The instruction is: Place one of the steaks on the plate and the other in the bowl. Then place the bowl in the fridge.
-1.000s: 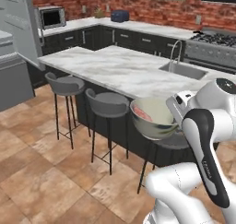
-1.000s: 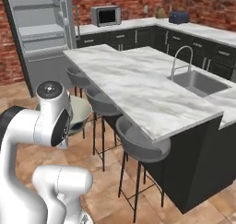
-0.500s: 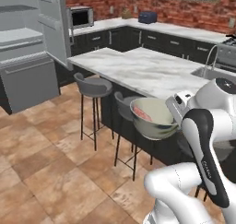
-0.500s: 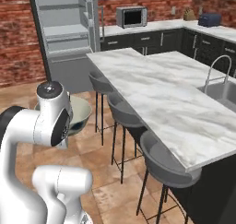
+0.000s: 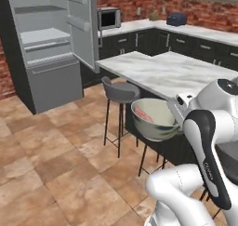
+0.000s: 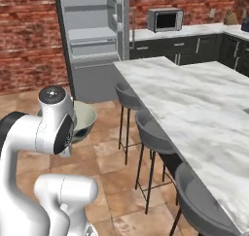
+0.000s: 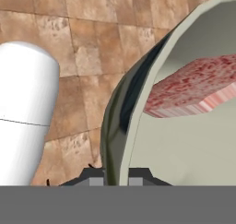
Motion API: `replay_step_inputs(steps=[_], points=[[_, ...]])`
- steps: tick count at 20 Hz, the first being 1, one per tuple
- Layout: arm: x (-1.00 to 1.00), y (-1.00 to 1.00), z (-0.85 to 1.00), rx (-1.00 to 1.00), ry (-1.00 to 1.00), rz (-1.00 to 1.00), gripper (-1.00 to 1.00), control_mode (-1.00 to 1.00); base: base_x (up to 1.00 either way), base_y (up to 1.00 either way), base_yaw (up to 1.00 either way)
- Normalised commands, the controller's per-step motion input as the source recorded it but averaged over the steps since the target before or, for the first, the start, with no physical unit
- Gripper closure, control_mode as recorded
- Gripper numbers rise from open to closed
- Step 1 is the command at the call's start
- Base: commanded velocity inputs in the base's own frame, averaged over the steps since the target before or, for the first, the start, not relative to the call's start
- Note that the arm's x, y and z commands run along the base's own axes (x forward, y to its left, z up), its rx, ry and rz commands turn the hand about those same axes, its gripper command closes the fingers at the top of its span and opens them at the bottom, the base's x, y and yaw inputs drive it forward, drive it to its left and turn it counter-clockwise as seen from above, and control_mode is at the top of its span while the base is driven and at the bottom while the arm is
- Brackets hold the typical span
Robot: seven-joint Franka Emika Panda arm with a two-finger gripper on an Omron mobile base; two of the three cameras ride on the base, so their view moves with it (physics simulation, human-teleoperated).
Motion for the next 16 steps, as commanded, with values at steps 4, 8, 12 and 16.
replay_step_inputs(steps=[4,8,12,16], points=[[0.00,0.00,0.00,0.00,0.00,0.00,1.00,1.00,0.54,0.57,0.20],[0.00,0.00,0.00,0.00,0.00,0.00,1.00,1.00,0.64,0.69,0.17],[0.00,0.00,0.00,0.00,0.00,0.00,1.00,1.00,0.71,0.70,0.14],[0.00,0.00,0.00,0.00,0.00,0.00,1.00,1.00,0.71,0.65,0.13]])
